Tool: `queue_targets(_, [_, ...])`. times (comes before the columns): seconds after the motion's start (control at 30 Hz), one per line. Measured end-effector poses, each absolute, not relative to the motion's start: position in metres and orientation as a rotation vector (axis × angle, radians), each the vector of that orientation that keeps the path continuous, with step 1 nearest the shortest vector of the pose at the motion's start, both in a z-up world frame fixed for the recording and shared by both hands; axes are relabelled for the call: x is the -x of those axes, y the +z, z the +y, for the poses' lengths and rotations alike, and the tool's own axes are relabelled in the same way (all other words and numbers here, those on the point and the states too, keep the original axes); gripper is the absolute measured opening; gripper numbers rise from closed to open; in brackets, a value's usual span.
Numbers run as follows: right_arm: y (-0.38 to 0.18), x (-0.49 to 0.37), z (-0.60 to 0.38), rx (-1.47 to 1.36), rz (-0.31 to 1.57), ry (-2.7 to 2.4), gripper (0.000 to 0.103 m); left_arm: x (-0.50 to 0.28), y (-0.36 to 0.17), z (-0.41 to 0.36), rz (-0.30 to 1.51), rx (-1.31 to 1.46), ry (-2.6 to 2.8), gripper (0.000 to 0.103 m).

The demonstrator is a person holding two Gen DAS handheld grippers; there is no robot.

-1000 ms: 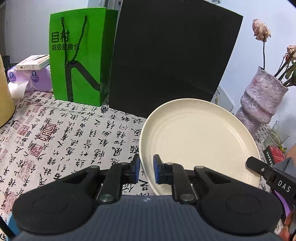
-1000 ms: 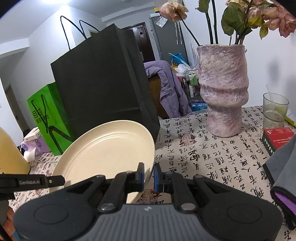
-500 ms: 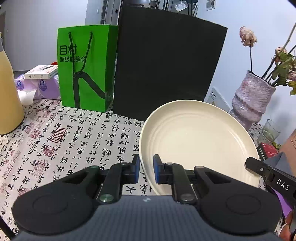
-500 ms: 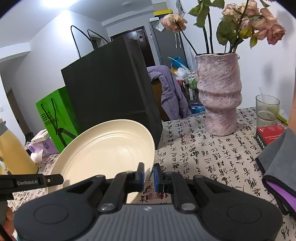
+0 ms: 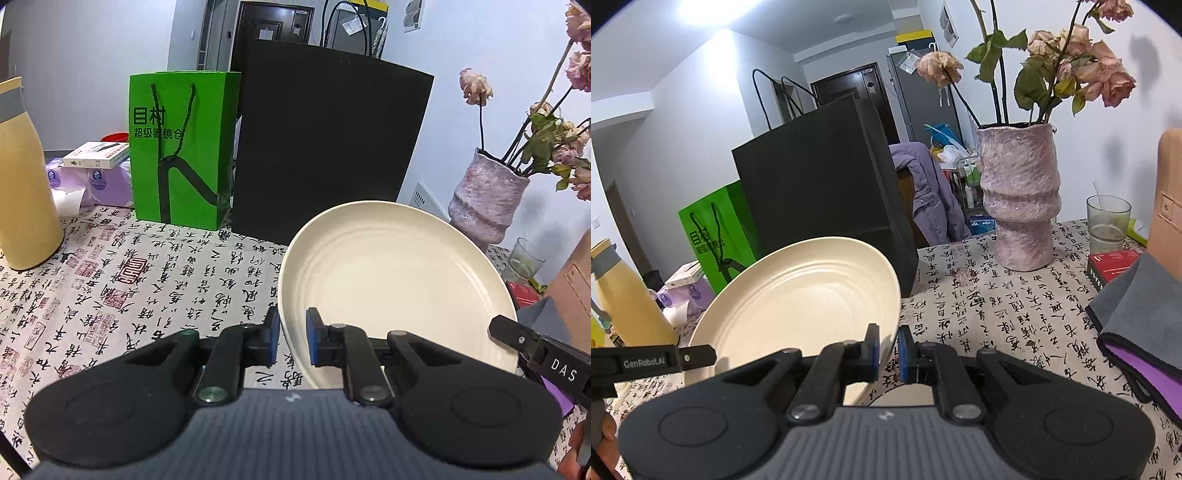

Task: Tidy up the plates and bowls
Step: 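Carry the held cream plate back toward the blue bowl with both tools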

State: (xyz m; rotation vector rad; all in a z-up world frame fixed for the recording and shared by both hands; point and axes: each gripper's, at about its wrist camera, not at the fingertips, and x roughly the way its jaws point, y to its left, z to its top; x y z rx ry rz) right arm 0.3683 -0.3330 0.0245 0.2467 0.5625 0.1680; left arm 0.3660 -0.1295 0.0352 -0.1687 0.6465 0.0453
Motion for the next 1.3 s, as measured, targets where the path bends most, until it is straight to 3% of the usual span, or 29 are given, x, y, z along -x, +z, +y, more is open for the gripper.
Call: queue_targets(1.3, [0.046, -0.253, -0.321, -0.254, 0.473, 0.153, 0.011, -0.26, 0.054, -0.118, 0.552, 0.187, 0.006, 0.015])
